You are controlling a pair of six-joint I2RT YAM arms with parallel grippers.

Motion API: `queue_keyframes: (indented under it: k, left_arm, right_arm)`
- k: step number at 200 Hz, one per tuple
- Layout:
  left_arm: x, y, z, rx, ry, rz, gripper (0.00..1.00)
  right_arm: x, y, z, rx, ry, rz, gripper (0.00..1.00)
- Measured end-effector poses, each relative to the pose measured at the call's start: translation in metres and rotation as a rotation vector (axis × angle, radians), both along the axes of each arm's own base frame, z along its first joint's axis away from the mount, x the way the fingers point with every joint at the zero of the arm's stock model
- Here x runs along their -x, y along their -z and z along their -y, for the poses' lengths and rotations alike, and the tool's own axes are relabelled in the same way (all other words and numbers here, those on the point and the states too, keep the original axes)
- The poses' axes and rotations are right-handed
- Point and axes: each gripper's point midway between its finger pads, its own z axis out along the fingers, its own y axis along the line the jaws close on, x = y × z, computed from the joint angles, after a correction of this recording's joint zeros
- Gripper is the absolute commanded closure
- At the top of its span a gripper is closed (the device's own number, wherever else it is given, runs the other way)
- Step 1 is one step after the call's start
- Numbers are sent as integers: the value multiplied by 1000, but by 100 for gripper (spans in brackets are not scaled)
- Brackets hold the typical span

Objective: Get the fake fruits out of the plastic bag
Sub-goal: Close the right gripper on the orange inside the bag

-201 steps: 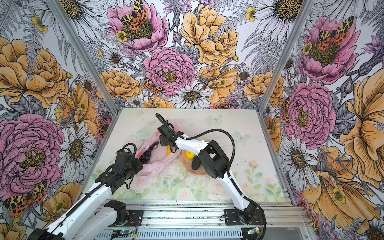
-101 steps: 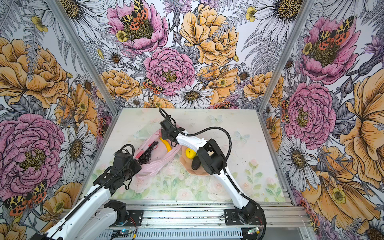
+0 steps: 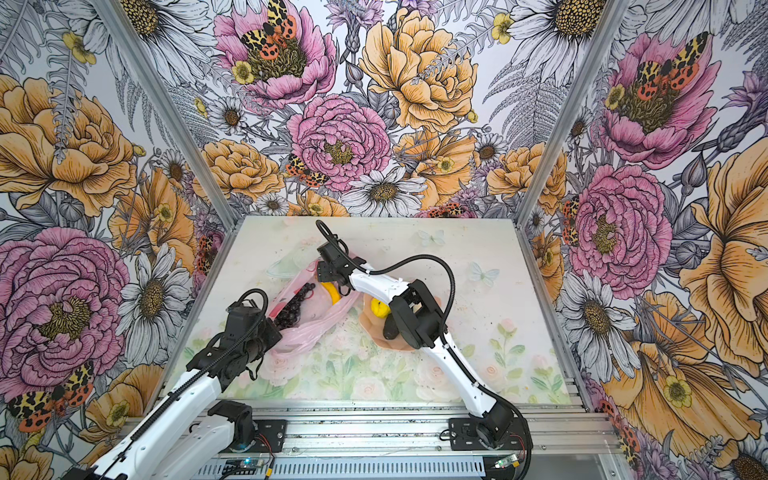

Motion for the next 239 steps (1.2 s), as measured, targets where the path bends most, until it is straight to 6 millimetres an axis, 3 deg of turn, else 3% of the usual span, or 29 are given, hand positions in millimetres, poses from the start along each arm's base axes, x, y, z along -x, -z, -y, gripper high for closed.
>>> queue_keyframes:
  k: [31, 63, 120, 185, 239]
  left_arm:
    - [0, 1, 0, 0, 0, -1, 100]
    - [2, 5, 0, -2, 1, -12, 100]
    - [1, 11, 0, -12, 6, -36, 100]
    - [-1, 18, -2, -26, 12, -60, 100]
    - [-3, 18, -3, -23, 11, -61, 100]
  right_arm:
    - [1, 1, -2, -8, -6, -5, 40]
    - [2, 1, -4, -13, -20, -11, 48]
    - [6, -7, -5, -19, -40, -12, 49]
    - [18, -38, -4, -42, -75, 1, 48]
    - [27, -32, -2, -40, -92, -26, 47]
